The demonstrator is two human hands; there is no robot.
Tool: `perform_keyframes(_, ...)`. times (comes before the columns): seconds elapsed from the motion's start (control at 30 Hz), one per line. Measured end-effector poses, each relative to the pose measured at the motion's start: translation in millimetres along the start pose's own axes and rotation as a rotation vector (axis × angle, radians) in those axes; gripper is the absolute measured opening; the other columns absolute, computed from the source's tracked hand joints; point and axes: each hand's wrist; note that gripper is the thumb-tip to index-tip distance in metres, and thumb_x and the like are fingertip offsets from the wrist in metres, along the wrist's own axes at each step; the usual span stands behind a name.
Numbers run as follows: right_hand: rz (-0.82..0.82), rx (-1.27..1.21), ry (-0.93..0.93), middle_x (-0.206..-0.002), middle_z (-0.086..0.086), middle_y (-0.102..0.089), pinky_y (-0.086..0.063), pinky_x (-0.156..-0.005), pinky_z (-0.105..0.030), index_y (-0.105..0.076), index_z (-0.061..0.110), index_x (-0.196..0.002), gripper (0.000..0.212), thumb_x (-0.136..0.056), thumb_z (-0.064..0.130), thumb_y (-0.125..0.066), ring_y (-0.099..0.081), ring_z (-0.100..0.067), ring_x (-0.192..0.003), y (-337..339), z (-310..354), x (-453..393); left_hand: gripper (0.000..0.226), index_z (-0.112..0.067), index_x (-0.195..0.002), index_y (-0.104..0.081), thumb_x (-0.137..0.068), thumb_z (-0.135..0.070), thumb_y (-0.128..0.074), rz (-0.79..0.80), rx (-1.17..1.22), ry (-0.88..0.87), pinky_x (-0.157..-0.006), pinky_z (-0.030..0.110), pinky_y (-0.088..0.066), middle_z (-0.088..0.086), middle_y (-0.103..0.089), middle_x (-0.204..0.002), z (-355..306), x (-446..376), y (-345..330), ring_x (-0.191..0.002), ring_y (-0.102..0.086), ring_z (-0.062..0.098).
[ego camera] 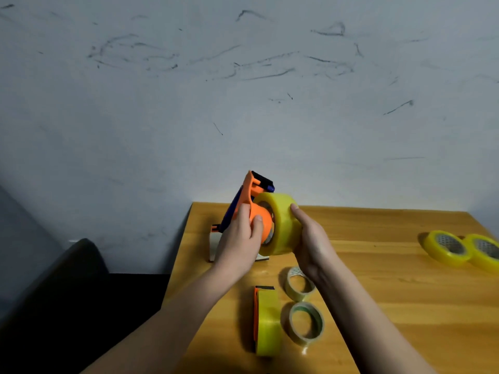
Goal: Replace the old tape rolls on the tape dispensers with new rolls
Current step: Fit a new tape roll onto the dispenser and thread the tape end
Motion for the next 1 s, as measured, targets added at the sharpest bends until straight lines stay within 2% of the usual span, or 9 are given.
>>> perform_keyframes(0.17,-0.022,0.057,0.012,-0.117,-0.022,-0.064,-0.051,-0.091,-0.054,-0.064,0.01,-0.108,0.035,-0.095,0.04,-0.053,-0.06,-0.04,-0.112,-5.2,3.2,0.9,0.033,-0.019,-0.127,-0.042,-0.1,-0.036,-0.034,0.034,0.132,0.148,-0.083,0.034,-0.044,0.004,-0.055,-0.111,-3.9,-8.5,-2.0,-0.102,-0.054,0.025)
perform_keyframes(0.23,0.035,0.042,-0.023,-0.113,-0.021,-0.063,-0.057,-0.07,-0.044,-0.06,0.011,-0.11,0.034,-0.096,0.041,-0.051,-0.063,-0.038,-0.106,-6.5,5.6,1.0,0.036,-0.022,-0.131,-0.041,-0.1,-0.039,-0.033,0.05,0.234,0.231,-0.091,0.04,-0.044,0.006,-0.054,-0.121,-6.7,-10.6,-4.0,-0.109,-0.052,0.027)
perform_keyframes(0.3,0.056,0.089,0.0,-0.105,-0.014,-0.062,-0.052,-0.067,-0.034,-0.059,0.015,-0.102,0.028,-0.096,0.041,-0.05,-0.063,-0.027,-0.093,-8.8,4.5,0.8,0.039,-0.023,-0.133,-0.041,-0.1,-0.042,-0.031,0.062,0.352,0.315,-0.097,0.044,-0.043,0.008,-0.053,-0.125,-12.0,-11.8,-5.2,-0.113,-0.051,0.028)
perform_keyframes(0.43,0.013,0.213,0.1,-0.112,-0.012,-0.057,-0.045,-0.072,-0.033,-0.056,0.021,-0.097,0.051,-0.075,0.067,-0.06,-0.057,-0.023,-0.095,-22.1,-2.9,3.5,0.061,-0.027,-0.13,-0.046,-0.083,-0.065,-0.035,0.025,0.598,0.458,-0.093,0.048,-0.048,0.009,-0.056,-0.121,-20.5,-10.9,-4.0,-0.109,-0.055,0.028)
perform_keyframes(0.53,-0.005,0.169,0.118,-0.121,-0.01,-0.054,-0.051,-0.064,-0.027,-0.049,0.017,-0.11,0.058,-0.075,0.058,-0.07,-0.057,-0.022,-0.102,-23.0,-3.0,5.5,0.07,-0.03,-0.123,-0.052,-0.068,-0.071,-0.044,-0.004,0.679,0.465,-0.087,0.045,-0.051,0.005,-0.06,-0.116,-21.7,-6.4,-5.1,-0.105,-0.06,0.025)
perform_keyframes(0.63,-0.019,0.265,0.16,-0.131,0.0,-0.047,-0.046,-0.1,-0.037,-0.043,0.023,-0.121,0.082,-0.059,0.07,-0.07,-0.049,-0.014,-0.12,-18.1,-3.1,3.3,0.062,-0.027,-0.116,-0.057,-0.068,-0.067,-0.053,-0.022,0.709,0.442,-0.082,0.04,-0.053,0.003,-0.065,-0.111,-23.0,-2.4,-6.6,-0.103,-0.063,0.023)
perform_keyframes(0.7,0.067,0.276,0.157,-0.14,0.005,-0.043,-0.036,-0.111,-0.044,-0.039,0.033,-0.132,0.099,-0.049,0.083,-0.062,-0.044,-0.012,-0.129,-15.1,-3.2,6.6,0.057,-0.027,-0.114,-0.059,-0.07,-0.065,-0.056,-0.01,0.698,0.401,-0.083,0.04,-0.053,0.003,-0.066,-0.11,-23.7,-2.1,-4.0,-0.102,-0.064,0.023)
perform_keyframes(0.83,0.329,0.268,0.11,-0.14,0.01,-0.05,-0.05,-0.098,-0.046,-0.033,0.041,-0.142,0.092,-0.061,0.076,-0.061,-0.054,-0.008,-0.123,0.5,1.0,9.9,0.026,-0.026,-0.108,-0.061,-0.091,-0.044,-0.053,0.062,0.722,0.348,-0.076,0.037,-0.053,0.007,-0.068,-0.106,-27.2,-1.8,11.4,-0.096,-0.067,0.022)
perform_keyframes(1.0,0.394,0.367,0.149,-0.138,0.007,-0.049,-0.051,-0.097,-0.047,-0.033,0.037,-0.143,0.093,-0.06,0.065,-0.067,-0.057,-0.011,-0.119,13.6,16.7,9.7,0.021,-0.034,-0.106,-0.062,-0.092,-0.043,-0.05,0.132,0.75,0.336,-0.08,0.036,-0.052,0.0,-0.07,-0.104,-29.3,8.6,16.2,-0.096,-0.067,0.018)
Point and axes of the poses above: each hand's wrist, its own x-axis away from the middle knuckle, its own y-axis out of the back of the hand, z = x × y
